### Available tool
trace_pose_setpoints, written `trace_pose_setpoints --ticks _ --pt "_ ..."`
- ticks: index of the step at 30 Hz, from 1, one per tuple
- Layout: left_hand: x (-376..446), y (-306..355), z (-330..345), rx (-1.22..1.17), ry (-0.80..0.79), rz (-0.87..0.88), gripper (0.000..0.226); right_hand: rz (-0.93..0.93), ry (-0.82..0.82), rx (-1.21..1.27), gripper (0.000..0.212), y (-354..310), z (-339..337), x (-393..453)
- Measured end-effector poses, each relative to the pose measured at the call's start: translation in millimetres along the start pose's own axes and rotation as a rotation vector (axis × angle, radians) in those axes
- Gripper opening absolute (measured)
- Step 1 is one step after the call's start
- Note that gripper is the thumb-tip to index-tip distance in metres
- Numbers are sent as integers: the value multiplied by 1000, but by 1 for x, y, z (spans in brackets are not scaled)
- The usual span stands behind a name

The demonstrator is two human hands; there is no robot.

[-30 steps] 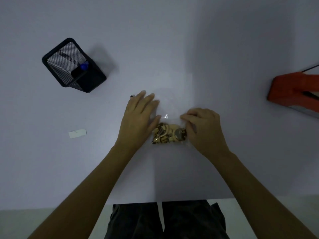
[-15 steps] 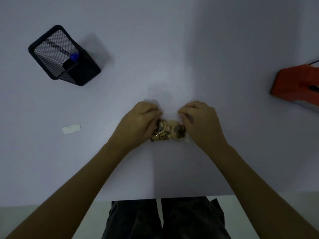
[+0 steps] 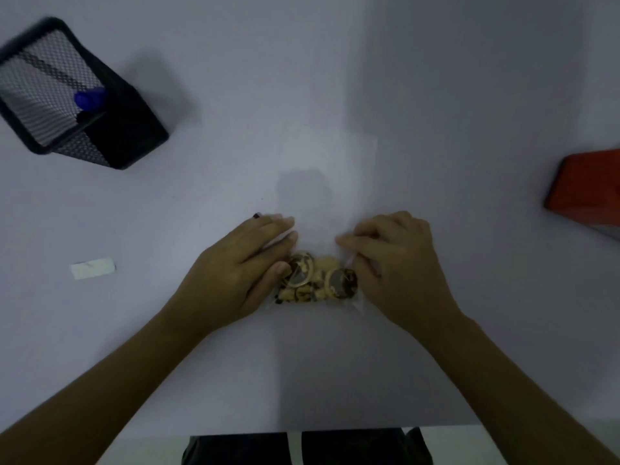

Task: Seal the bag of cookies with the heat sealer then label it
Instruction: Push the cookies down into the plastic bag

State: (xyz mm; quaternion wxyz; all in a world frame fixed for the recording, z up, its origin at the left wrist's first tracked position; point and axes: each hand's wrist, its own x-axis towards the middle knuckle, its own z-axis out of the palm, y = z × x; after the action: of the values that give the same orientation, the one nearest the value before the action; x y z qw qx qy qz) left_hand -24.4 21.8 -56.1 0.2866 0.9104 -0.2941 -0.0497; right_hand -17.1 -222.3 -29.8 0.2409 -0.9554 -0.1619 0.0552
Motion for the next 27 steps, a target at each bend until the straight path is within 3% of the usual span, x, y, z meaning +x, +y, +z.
trace_pose_setpoints --ticks 9,14,23,27 --pt "1 3 5 41 50 66 39 -13 79 9 18 16 -1 -10" --pt "0 0 9 22 -8 99 35 2 122 -19 20 9 -1 0" --pt "-1 -1 9 -3 -17 81 35 -424 -315 -209 63 19 9 42" --pt "1 0 7 -26 -15 75 34 -588 -393 -375 75 44 -1 64"
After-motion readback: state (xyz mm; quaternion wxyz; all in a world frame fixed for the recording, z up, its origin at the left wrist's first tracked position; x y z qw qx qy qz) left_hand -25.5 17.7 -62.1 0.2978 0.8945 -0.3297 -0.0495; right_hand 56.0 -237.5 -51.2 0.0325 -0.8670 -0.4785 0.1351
